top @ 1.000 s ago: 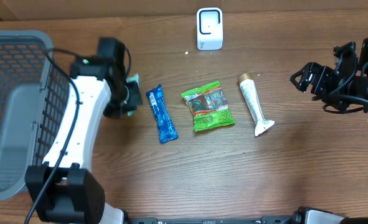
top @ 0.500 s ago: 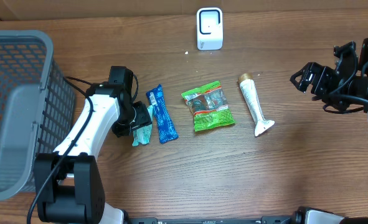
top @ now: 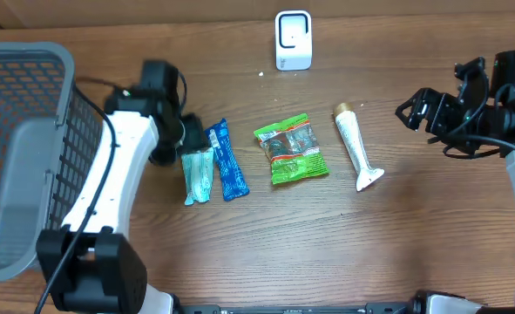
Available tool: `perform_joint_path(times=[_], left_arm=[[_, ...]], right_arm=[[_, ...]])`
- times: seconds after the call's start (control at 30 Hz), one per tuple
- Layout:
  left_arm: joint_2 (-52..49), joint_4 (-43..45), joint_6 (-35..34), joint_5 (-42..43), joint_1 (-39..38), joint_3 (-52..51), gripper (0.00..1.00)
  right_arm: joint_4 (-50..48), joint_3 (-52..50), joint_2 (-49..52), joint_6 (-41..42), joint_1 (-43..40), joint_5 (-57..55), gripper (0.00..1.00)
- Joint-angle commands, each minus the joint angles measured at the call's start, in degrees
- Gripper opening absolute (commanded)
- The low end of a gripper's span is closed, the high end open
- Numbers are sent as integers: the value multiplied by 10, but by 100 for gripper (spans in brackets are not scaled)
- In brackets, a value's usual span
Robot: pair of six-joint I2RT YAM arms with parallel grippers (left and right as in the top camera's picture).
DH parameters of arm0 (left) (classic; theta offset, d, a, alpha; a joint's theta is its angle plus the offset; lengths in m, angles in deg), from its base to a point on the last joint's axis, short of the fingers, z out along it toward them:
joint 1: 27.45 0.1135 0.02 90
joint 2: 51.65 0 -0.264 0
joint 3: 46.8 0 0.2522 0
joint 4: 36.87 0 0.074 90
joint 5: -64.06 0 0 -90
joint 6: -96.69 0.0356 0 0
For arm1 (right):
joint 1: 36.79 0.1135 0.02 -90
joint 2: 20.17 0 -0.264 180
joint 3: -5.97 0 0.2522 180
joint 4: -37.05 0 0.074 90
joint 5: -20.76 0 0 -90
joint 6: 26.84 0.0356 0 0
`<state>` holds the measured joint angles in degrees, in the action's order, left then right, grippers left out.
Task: Scan the item barcode
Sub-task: 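Carry the wipes pack out and lower it left of the blue bar, then raise the left gripper away and move the right gripper toward the white tube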
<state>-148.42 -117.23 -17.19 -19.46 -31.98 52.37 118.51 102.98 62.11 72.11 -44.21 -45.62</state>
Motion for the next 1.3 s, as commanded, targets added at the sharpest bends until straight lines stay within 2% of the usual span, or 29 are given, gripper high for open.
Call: perform_joint_path(times=[0.0, 0.13, 0.23, 0.3, 0.4, 0.5, 0.63, 0.93, 1.27], left_arm=[[14, -47, 33, 7, -4, 117, 58], [16, -95, 33, 13, -16, 206, 58], [18, -98, 33, 13, -33, 231, 61], [17, -92, 33, 8, -43, 231, 65], [12, -81, 33, 5, -52, 226, 79], [9, -76, 33, 5, -52, 224, 82], [8, -68, 33, -22, -44, 224, 99], [5, -68, 33, -76, -37, 224, 100], [5, -66, 41, -94, -37, 224, 100]], right_arm=[[-14, 4, -1, -9, 20, 5, 97], [-36, 4, 7, -19, 35, 5, 96], [-46, 3, 24, -19, 43, 2, 93], [-46, 3, 43, -19, 49, -4, 91], [-49, -2, 77, -20, 60, -7, 91], [-61, -14, 105, -20, 66, -7, 91], [-75, -22, 151, -47, 69, -6, 91], [-90, -22, 230, -80, 73, -6, 87], [-90, -23, 242, -79, 86, -6, 88]])
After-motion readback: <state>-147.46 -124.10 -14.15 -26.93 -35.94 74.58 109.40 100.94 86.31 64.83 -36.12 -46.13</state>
